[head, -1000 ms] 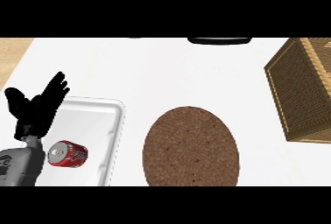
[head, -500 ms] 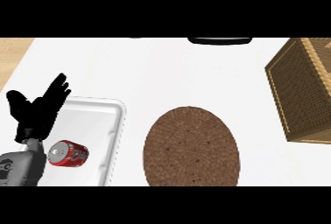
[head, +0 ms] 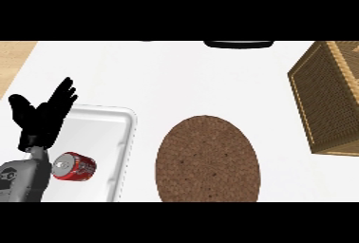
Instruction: Pick the lemon from the placemat and place it in the basket
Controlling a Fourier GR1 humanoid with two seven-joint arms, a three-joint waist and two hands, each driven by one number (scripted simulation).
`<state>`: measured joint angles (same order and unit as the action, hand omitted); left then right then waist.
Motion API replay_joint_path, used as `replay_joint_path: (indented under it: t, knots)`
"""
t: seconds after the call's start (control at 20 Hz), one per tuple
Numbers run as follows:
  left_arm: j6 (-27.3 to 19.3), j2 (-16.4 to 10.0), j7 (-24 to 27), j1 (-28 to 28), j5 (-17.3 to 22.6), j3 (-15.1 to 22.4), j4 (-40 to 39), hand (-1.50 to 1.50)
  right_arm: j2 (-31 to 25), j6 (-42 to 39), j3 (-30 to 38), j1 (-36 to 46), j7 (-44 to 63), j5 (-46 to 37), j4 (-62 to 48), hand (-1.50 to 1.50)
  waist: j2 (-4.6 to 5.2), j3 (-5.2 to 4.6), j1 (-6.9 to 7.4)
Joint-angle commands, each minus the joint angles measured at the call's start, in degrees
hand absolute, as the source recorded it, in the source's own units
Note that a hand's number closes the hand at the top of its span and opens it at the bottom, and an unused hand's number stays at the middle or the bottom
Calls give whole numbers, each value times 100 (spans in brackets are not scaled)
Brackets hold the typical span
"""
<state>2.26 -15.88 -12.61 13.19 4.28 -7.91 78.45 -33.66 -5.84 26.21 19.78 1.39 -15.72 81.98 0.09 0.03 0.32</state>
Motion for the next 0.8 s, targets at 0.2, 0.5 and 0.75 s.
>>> replay_joint_path:
  t: [0.2,0.5,0.75]
  knots:
    - [43,29,30,-117,-70,-13,112,0,-143,-100,712,333,-285,818,-728,-150,-8,-1,-29]
    - [106,-55,78,-98,95,-219,63,0,-503,-128,1890,581,321,1833,-1375,-150,-15,1,-72]
    - [50,-11,-58,-23,23,-161,82,0,-1704,-1260,2534,441,-186,2413,-3017,-150,11,7,-31]
